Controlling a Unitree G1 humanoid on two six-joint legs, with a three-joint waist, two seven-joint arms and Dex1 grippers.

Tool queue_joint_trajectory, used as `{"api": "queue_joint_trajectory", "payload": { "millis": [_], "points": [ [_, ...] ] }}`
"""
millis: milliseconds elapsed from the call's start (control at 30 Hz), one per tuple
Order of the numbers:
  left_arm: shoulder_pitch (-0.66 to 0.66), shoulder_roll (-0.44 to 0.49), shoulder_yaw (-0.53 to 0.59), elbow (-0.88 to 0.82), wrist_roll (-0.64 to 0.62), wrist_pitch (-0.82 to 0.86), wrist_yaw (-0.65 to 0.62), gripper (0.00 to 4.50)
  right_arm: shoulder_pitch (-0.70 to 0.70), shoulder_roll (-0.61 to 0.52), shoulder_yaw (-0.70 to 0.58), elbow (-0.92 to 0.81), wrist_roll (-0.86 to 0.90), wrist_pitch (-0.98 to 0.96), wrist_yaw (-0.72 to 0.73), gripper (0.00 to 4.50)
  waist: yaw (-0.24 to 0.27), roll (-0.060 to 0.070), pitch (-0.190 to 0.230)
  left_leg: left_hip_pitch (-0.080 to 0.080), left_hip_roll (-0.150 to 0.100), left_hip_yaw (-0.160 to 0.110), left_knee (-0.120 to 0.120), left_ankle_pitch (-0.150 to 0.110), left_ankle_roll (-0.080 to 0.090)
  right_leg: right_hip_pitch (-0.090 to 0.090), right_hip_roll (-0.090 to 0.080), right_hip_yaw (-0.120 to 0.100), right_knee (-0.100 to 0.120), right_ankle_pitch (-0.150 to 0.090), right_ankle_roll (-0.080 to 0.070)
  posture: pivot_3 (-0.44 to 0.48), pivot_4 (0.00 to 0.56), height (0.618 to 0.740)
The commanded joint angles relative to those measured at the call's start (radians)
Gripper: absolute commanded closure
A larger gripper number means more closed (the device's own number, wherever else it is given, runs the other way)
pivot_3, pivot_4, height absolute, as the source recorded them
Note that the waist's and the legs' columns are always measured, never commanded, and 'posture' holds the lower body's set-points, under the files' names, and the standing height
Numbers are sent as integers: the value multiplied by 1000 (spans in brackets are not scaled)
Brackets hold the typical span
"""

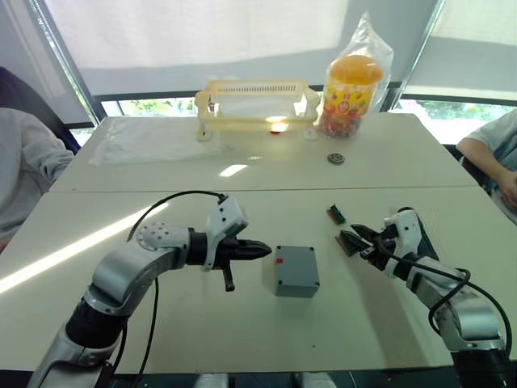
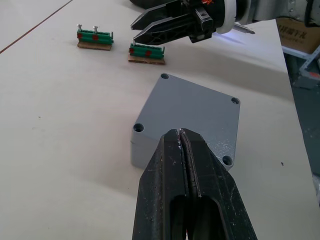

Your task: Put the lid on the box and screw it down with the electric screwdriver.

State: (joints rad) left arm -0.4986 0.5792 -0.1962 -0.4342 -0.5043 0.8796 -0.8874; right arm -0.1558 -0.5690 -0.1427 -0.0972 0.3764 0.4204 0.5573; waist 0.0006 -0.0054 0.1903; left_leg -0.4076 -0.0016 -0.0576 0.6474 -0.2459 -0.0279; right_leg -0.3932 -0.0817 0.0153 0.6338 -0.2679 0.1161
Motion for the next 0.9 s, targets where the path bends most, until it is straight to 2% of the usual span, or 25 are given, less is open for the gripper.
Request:
{"api": "queue_joint_trajectory", "payload": {
  "millis": [33, 333, 433, 467, 500, 833, 900],
  "points": [
    [1, 4, -4, -19, -1, -22, 4, 4500, -23, 6, -8, 12, -13, -32, 8, 2957, 0, 0, 0, 0, 0, 0, 0, 0, 0, 0, 0, 0, 0, 0, 0, 0, 150, 740],
    [3, 6, -9, -14, 0, -31, 11, 4500, -42, 17, -3, 54, -38, -46, 13, 2957, -12, 0, 0, 0, 0, 0, 0, 0, 0, 0, 0, 0, 0, 0, 0, 0, 150, 740],
    [2, 5, -11, -12, 0, -34, 14, 4500, -48, 22, -1, 63, -47, -51, 13, 3811, -13, 0, 0, 0, 0, 0, 0, 0, 0, 0, 0, 0, 1, 0, 0, 0, 150, 740],
    [2, 5, -12, -11, 0, -35, 14, 4500, -52, 24, 0, 65, -49, -51, 13, 4298, -13, 0, 0, 0, 0, 0, 0, 0, 0, 0, 0, 0, 1, 0, 0, 0, 150, 740],
    [1, 5, -13, -9, 1, -36, 15, 4500, -55, 26, 1, 66, -51, -50, 13, 4459, -14, 0, 0, 0, 0, 0, 0, 0, 0, 0, 0, 0, 1, 0, 0, 0, 150, 740],
    [0, 0, -18, -1, 4, -40, 22, 4500, -69, 34, -7, 73, -67, -50, 1, 4459, -12, 0, 0, 0, 0, 0, 0, 0, 0, 0, 0, 0, 1, 0, 0, 0, 150, 740],
    [2, -1, -18, -2, 4, -41, 25, 4500, -69, 30, -18, 76, -78, -62, -14, 3937, -13, 0, 0, 0, 0, 0, 0, 0, 0, 0, 0, 0, 1, 0, 0, 0, 150, 740]
  ]
}}
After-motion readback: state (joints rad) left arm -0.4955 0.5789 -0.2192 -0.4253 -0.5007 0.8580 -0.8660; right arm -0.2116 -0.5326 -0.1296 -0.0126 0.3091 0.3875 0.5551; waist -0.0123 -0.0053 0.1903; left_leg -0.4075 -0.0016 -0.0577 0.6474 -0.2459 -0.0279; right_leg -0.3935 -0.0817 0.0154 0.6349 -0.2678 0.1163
